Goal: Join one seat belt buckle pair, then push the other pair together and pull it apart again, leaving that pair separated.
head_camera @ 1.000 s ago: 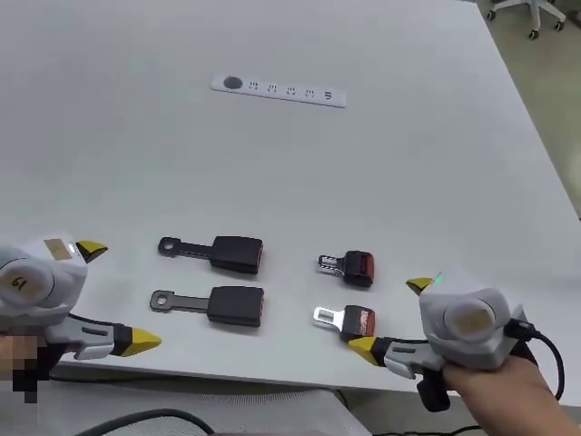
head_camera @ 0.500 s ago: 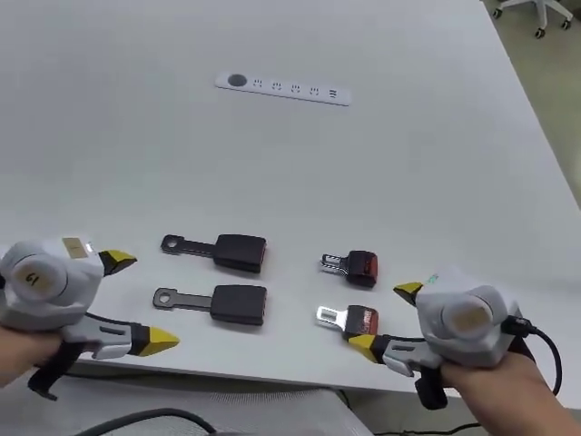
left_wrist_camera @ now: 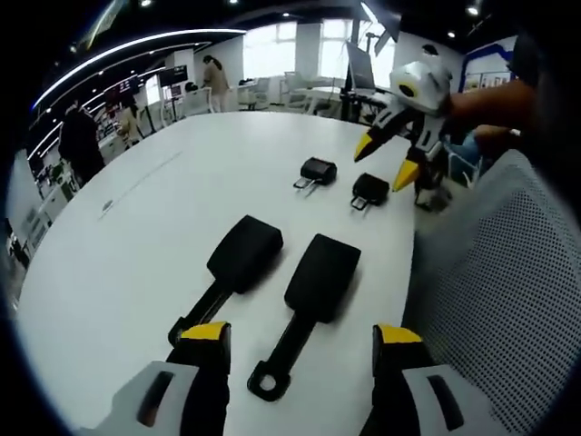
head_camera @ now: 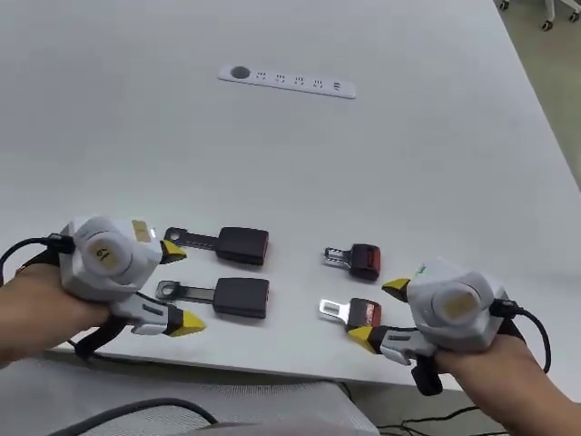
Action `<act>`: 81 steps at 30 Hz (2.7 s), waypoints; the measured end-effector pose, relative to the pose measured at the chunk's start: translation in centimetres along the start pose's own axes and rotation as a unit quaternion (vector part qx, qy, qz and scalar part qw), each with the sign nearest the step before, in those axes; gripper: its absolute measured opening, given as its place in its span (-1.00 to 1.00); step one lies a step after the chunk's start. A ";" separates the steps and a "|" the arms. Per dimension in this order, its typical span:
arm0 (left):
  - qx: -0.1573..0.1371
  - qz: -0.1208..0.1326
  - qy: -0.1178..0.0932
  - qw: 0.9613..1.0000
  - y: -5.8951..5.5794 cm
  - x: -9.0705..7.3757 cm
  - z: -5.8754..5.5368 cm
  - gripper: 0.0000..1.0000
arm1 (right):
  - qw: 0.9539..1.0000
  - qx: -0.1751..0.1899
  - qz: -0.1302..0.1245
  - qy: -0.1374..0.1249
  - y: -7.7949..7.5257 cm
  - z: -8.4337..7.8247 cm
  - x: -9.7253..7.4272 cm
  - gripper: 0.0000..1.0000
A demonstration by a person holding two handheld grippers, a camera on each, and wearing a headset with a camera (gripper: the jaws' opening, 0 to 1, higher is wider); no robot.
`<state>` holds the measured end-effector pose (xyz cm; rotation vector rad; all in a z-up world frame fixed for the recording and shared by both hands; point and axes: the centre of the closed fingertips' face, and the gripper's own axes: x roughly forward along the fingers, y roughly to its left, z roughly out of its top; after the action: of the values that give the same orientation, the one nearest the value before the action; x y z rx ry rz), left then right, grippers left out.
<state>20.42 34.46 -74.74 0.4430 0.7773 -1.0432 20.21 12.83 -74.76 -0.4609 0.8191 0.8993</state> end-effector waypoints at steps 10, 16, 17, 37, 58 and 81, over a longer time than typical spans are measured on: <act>0.076 -0.042 0.031 0.996 -2.2 2.0 1.7 0.01 | 0.998 -0.050 0.019 0.031 0.2 -1.2 1.1 -0.15; 0.111 -0.061 0.057 0.990 -2.2 3.1 1.6 0.02 | 0.997 -0.062 0.031 0.040 0.0 -1.5 1.6 -0.19; 0.122 -0.065 0.064 0.988 -2.1 3.4 1.4 0.02 | 0.996 -0.062 0.042 0.042 0.1 -1.4 1.8 -0.22; 0.183 -0.102 0.081 0.974 -2.1 5.7 1.4 -0.15 | 0.982 -0.137 0.096 0.086 0.3 -1.9 2.8 -0.31; 0.179 -0.120 0.078 0.973 -2.7 5.8 1.4 -0.30 | 0.976 -0.165 0.134 0.051 0.2 -2.1 3.0 -0.33; 0.169 -0.121 0.075 0.975 -2.5 5.8 1.2 -0.31 | 0.975 -0.170 0.127 0.064 1.7 0.1 4.2 -0.33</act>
<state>20.25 29.02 -78.23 0.7377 0.8025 -1.3905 20.38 15.92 -78.04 -0.7301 0.8560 1.2675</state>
